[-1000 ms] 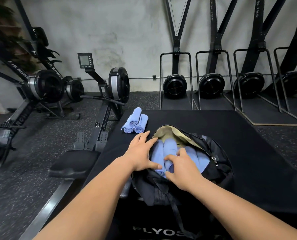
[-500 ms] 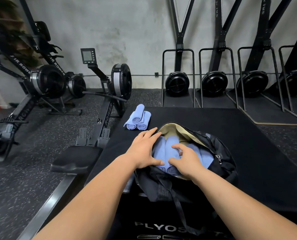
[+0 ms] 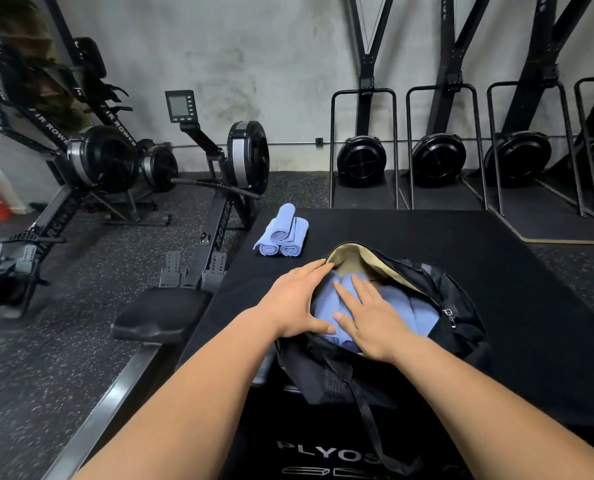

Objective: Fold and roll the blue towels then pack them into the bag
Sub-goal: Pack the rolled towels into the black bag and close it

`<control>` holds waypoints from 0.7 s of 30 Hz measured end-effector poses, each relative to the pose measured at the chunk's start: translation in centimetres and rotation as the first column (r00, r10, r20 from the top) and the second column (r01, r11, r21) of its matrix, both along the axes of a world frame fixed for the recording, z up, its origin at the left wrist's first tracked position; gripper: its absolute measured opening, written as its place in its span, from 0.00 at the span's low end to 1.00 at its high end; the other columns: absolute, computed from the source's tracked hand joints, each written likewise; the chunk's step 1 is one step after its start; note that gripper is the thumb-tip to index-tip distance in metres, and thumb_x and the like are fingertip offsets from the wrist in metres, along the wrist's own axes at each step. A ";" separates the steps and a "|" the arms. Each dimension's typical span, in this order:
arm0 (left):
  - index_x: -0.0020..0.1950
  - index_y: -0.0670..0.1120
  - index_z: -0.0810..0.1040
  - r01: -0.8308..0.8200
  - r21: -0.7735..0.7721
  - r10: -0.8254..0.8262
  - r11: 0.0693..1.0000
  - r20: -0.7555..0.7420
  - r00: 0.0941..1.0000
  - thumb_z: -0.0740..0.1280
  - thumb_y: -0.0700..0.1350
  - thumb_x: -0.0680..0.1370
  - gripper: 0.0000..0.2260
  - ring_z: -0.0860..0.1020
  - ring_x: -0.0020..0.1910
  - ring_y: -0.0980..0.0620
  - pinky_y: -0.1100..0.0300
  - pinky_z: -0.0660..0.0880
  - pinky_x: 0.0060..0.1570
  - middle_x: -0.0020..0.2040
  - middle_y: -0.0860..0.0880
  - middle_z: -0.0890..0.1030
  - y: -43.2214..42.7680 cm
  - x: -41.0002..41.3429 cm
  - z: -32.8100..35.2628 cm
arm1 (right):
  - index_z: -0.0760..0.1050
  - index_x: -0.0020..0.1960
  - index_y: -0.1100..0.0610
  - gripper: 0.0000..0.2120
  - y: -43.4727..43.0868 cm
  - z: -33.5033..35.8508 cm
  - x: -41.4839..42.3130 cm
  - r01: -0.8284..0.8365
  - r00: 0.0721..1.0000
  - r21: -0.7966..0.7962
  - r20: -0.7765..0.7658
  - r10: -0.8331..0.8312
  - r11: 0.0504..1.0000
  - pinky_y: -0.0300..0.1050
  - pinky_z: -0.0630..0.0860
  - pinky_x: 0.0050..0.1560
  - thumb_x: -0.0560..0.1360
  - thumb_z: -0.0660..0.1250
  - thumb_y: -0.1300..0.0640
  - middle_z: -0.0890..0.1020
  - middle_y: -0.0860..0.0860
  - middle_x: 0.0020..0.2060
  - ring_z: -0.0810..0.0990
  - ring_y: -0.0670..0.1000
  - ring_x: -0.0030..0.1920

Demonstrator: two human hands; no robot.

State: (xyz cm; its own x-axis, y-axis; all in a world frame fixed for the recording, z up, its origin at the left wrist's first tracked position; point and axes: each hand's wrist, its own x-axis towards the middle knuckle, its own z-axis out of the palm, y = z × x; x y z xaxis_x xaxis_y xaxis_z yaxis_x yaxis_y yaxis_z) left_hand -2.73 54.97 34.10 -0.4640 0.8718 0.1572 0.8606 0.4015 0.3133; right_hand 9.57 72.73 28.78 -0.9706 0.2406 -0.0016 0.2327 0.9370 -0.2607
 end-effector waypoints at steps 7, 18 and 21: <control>0.85 0.55 0.54 -0.010 0.023 0.006 1.000 0.143 0.990 0.82 0.61 0.66 0.55 0.64 0.80 0.48 0.48 0.65 0.77 0.83 0.56 0.62 0.0 0.1 -1.5 | 0.35 0.83 0.35 0.32 0.3 0.9 -0.7 -0.032 0.994 0.160 0.113 0.014 0.987 0.59 0.52 0.81 0.84 0.45 0.32 0.42 0.57 0.85 0.42 0.59 0.84; 0.85 0.56 0.55 -0.064 0.091 0.033 0.994 0.307 0.951 0.82 0.60 0.67 0.54 0.62 0.80 0.55 0.55 0.63 0.78 0.82 0.59 0.63 -0.5 0.2 -3.4 | 0.42 0.82 0.31 0.30 0.5 1.5 -0.5 -0.028 0.988 0.056 0.152 0.019 0.998 0.60 0.53 0.81 0.83 0.48 0.32 0.42 0.54 0.85 0.41 0.56 0.84; 0.85 0.56 0.58 -0.077 0.143 0.031 0.987 0.299 0.954 0.82 0.58 0.68 0.51 0.64 0.77 0.58 0.58 0.62 0.78 0.80 0.60 0.65 -0.7 0.2 -3.0 | 0.62 0.80 0.33 0.23 1.3 2.7 -0.7 -0.016 0.999 -0.092 -0.029 0.013 0.996 0.56 0.59 0.79 0.85 0.52 0.38 0.58 0.56 0.82 0.55 0.57 0.82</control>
